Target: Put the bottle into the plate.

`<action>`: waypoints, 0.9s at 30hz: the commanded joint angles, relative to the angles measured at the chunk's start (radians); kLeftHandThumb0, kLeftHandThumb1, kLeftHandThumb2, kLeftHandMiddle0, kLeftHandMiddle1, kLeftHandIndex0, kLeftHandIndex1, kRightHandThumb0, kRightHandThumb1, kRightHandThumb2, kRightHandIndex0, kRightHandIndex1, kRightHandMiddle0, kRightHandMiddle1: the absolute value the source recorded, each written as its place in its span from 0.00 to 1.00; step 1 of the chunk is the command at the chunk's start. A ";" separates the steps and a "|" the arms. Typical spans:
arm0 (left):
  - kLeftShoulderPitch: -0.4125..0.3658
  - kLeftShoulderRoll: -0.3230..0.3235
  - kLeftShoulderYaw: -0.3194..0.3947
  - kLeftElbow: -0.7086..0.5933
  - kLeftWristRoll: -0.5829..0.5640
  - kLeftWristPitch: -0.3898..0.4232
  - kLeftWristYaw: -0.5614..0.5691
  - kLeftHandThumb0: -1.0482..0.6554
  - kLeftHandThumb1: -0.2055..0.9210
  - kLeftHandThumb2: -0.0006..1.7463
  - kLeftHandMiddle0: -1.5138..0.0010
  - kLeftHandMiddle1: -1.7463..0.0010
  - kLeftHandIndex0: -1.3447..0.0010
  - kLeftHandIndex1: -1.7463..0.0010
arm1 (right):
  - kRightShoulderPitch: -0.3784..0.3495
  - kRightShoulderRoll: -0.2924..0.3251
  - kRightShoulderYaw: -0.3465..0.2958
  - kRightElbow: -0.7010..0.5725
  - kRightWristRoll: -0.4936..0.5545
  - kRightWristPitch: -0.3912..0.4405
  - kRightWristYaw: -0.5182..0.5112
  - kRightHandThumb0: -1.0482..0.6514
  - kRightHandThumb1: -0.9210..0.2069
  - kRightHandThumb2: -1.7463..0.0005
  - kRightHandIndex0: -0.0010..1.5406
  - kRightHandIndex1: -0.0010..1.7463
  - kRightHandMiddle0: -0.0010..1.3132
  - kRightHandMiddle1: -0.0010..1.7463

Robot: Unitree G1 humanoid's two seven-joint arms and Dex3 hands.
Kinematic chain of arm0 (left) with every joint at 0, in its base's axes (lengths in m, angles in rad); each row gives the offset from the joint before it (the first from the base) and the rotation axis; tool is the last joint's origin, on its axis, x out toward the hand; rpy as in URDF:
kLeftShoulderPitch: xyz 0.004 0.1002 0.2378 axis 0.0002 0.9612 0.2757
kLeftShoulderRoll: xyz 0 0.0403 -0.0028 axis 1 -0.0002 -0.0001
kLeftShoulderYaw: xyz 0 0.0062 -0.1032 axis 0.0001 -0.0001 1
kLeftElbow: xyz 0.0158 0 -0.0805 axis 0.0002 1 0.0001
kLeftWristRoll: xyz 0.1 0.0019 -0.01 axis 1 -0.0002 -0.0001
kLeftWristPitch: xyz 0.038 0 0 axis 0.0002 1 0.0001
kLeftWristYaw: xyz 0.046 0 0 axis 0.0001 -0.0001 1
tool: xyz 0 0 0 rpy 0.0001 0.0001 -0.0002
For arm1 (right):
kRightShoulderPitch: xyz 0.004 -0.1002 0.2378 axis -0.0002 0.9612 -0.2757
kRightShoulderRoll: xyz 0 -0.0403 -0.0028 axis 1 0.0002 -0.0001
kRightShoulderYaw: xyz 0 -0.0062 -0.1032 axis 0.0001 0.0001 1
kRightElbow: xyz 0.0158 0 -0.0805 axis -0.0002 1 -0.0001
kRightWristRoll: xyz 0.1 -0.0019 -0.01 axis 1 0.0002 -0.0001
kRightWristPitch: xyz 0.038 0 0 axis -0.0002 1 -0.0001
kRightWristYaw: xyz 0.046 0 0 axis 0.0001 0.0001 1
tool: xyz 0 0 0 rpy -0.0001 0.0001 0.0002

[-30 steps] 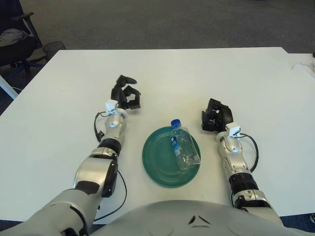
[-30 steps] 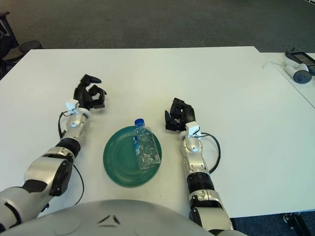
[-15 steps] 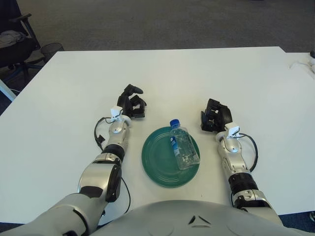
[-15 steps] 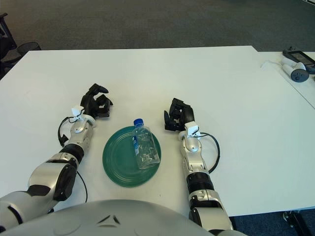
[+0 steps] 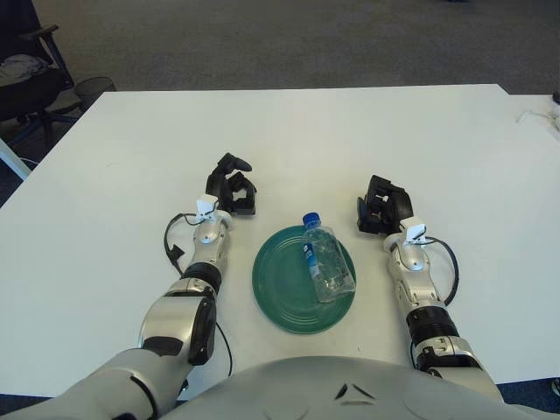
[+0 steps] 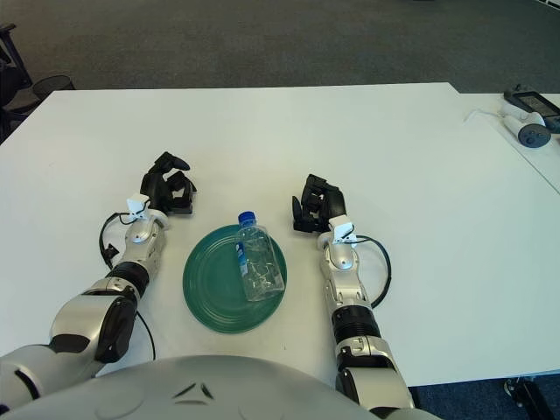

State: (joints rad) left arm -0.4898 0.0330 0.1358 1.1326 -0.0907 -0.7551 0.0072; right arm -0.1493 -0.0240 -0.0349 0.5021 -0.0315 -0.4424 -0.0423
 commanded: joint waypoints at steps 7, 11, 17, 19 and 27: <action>0.055 0.002 -0.046 -0.022 0.145 0.005 0.198 0.61 0.16 0.98 0.43 0.01 0.51 0.00 | 0.013 0.001 -0.001 0.051 -0.003 0.052 0.000 0.56 0.61 0.23 0.80 1.00 0.80 1.00; 0.063 0.005 -0.060 -0.045 0.184 0.020 0.251 0.61 0.18 0.96 0.44 0.01 0.53 0.00 | 0.012 0.001 -0.001 0.052 -0.003 0.051 0.000 0.56 0.61 0.23 0.80 1.00 0.80 1.00; 0.071 0.002 -0.058 -0.085 0.186 0.072 0.271 0.61 0.20 0.95 0.45 0.02 0.54 0.00 | 0.012 0.001 -0.001 0.054 -0.003 0.050 0.000 0.56 0.61 0.23 0.80 1.00 0.80 1.00; 0.075 0.001 -0.059 -0.103 0.184 0.097 0.270 0.61 0.20 0.95 0.45 0.01 0.54 0.00 | 0.012 0.001 -0.001 0.054 -0.003 0.050 0.000 0.56 0.61 0.23 0.80 1.00 0.80 1.00; 0.115 0.000 -0.081 -0.207 0.208 0.215 0.278 0.61 0.20 0.95 0.45 0.02 0.54 0.00 | 0.011 -0.001 -0.002 0.053 -0.002 0.051 0.001 0.56 0.61 0.23 0.80 1.00 0.80 1.00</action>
State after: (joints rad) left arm -0.4191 0.0267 0.0673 0.9524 0.0934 -0.6142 0.2737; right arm -0.1669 -0.0241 -0.0368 0.5208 -0.0314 -0.4410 -0.0423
